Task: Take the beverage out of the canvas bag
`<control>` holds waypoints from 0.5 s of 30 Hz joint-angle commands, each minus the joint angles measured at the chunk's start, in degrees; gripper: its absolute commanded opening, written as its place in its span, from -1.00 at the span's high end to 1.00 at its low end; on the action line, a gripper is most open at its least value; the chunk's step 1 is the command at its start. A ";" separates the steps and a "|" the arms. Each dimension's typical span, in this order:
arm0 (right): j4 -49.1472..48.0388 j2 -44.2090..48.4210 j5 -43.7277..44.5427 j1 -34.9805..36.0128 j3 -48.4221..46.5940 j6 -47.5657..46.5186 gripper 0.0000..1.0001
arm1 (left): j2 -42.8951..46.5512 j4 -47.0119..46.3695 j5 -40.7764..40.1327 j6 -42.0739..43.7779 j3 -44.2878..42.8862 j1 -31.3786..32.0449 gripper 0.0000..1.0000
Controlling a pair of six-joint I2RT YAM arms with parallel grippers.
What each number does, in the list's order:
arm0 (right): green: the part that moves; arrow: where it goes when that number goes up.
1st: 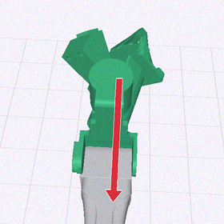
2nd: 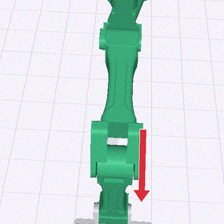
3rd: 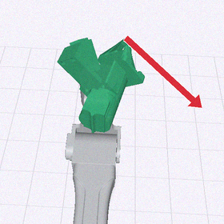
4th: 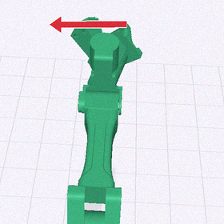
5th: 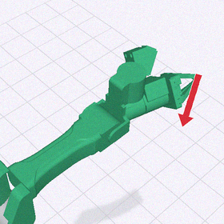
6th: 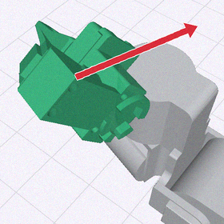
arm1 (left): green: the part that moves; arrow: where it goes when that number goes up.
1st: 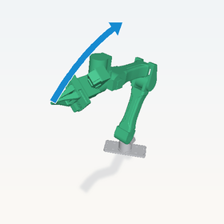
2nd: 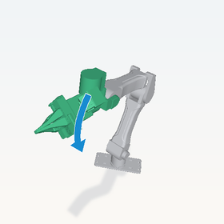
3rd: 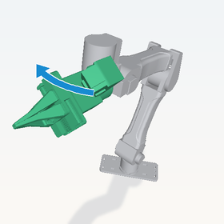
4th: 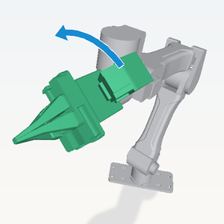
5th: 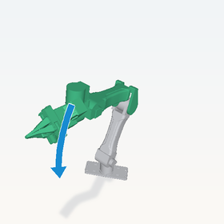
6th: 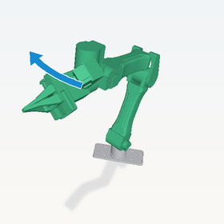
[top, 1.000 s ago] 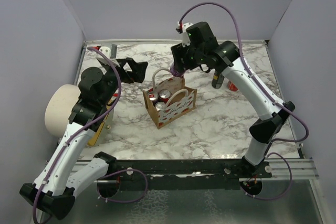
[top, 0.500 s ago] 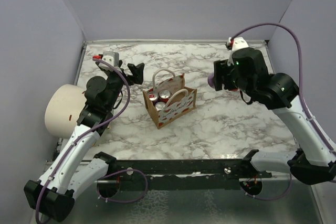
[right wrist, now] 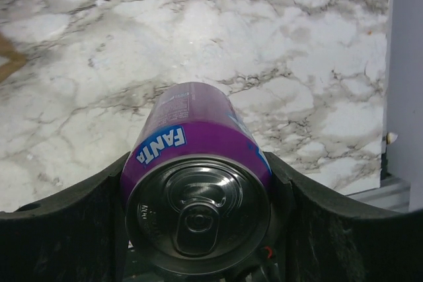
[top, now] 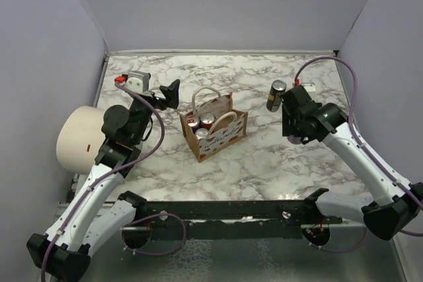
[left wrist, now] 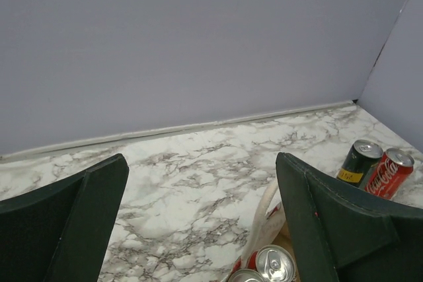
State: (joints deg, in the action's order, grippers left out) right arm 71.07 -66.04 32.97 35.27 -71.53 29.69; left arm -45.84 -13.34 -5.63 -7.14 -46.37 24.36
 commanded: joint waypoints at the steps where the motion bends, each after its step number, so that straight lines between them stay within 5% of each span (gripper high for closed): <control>1: -13.84 -0.33 -7.15 -11.88 4.95 -5.13 0.96 | 3.33 -1.74 -2.07 4.14 2.16 0.77 -0.94; 8: -25.55 -8.95 -15.24 -29.95 8.84 -13.53 0.96 | 6.01 -1.78 -1.98 4.19 3.21 0.95 -0.95; 15: -31.92 -25.67 -14.82 -38.91 -1.02 -16.44 0.96 | 6.47 -1.14 -2.01 4.14 3.14 2.18 -0.95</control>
State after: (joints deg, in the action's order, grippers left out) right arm 48.95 -85.65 18.55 -0.43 -65.49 16.88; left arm -40.16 -13.58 -6.98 -3.84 -43.24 25.50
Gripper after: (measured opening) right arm 0.665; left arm 0.972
